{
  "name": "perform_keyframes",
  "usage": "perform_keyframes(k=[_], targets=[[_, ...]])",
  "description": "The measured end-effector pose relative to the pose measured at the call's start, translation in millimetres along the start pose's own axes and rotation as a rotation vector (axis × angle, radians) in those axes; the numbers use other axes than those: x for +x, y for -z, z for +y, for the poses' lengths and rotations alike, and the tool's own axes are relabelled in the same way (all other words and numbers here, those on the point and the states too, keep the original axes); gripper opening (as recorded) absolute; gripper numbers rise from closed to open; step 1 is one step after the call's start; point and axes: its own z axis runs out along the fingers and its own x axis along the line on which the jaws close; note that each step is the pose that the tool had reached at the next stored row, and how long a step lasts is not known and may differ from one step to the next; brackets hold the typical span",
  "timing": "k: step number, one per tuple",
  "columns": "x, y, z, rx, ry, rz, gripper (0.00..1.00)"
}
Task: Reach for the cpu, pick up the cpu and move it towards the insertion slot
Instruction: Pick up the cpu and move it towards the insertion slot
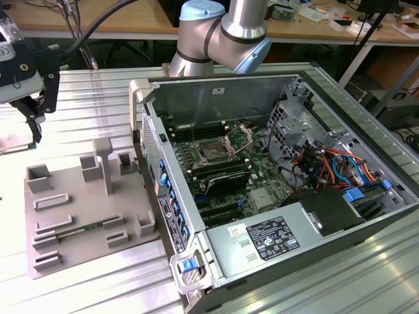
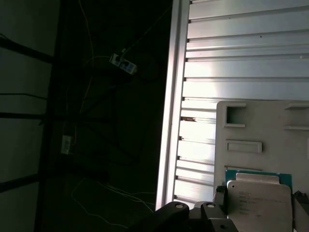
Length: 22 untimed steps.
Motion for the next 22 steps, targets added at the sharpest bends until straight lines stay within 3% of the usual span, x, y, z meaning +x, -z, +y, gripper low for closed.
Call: perform_keyframes(k=[22], targets=[[0.0, 8.9, 0.3, 0.0, 0.0, 0.0, 0.55]])
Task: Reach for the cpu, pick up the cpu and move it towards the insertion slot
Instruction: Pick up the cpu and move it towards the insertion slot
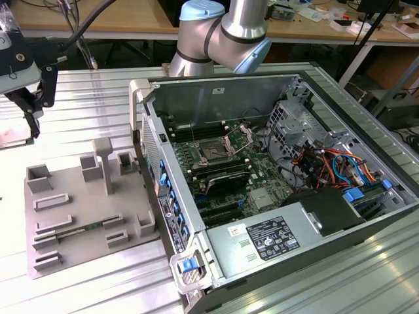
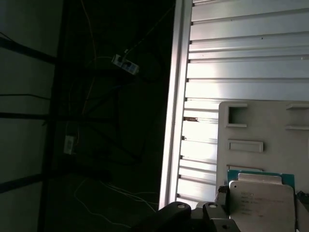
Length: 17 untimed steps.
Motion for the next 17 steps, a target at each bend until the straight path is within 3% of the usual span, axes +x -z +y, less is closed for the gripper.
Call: perform_keyframes(k=[9, 17], targets=[[-0.1, 1.8, 0.1, 0.0, 0.0, 0.0, 0.55], [-8.1, 1.8, -0.8, 0.0, 0.0, 0.0, 0.55]])
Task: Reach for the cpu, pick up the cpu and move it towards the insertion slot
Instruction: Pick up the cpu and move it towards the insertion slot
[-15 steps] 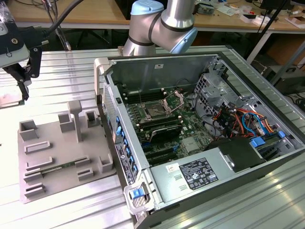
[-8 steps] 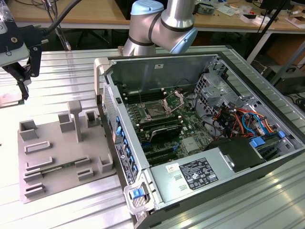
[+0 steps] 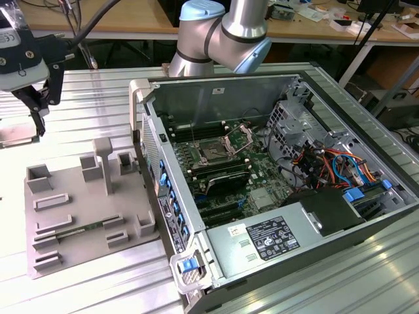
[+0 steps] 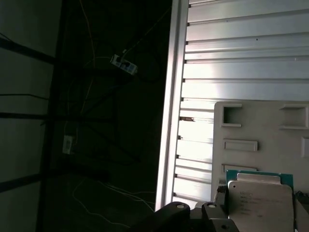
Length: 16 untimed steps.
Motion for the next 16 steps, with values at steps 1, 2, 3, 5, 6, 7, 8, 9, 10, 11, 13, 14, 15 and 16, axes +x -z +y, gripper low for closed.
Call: perform_keyframes(k=[1, 2, 3, 5, 6, 7, 8, 9, 10, 11, 13, 14, 15, 16], targets=[[-1.7, 0.0, -0.2, -0.0001, 0.0, -0.0001, 0.55], [-2.6, 0.0, -0.3, 0.0, 0.0, 0.0, 0.55], [-3.6, 0.0, -0.4, 0.0, 0.0, 0.0, 0.55], [-5.5, 0.0, -0.6, 0.0, 0.0, -0.0002, 0.55], [-7.0, 0.0, -0.8, 0.0, 0.0, -0.0001, 0.55], [-8.0, 0.0, -0.9, 0.0, 0.0, 0.0, 0.55], [-8.8, 0.0, -1.0, 0.0, 0.0, 0.0, 0.55], [-10.0, 0.0, -1.1, 0.0, 0.0, 0.0, 0.55], [-10.8, 0.0, -1.2, 0.0, 0.0, 0.0, 0.55], [-11.9, 0.1, -1.3, 0.0, 0.0, 0.0, 0.55], [-13.6, 0.1, -1.5, 0.0, 0.0, 0.0, 0.55], [-15.1, 0.0, -1.7, 0.0001, 0.0, -0.0001, 0.55], [-15.9, 0.0, -1.8, 0.0, 0.0, -0.0001, 0.55], [-16.6, 0.0, -1.9, 0.0, 0.0, -0.0001, 0.55]])
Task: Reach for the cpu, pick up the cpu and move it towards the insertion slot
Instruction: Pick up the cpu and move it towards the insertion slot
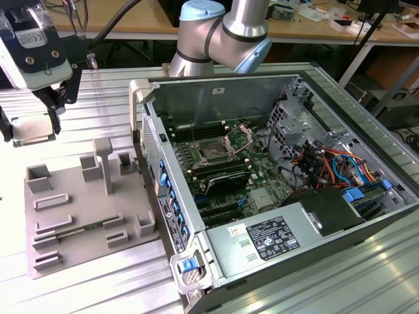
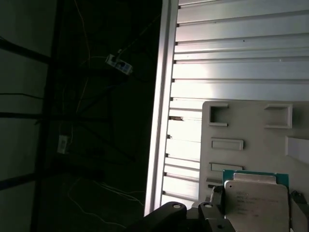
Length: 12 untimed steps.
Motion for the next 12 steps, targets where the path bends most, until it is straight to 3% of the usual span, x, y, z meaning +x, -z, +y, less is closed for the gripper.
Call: perform_keyframes(k=[12], targets=[[-12.0, 0.1, -1.3, 0.0001, 0.0, 0.0001, 0.55]])
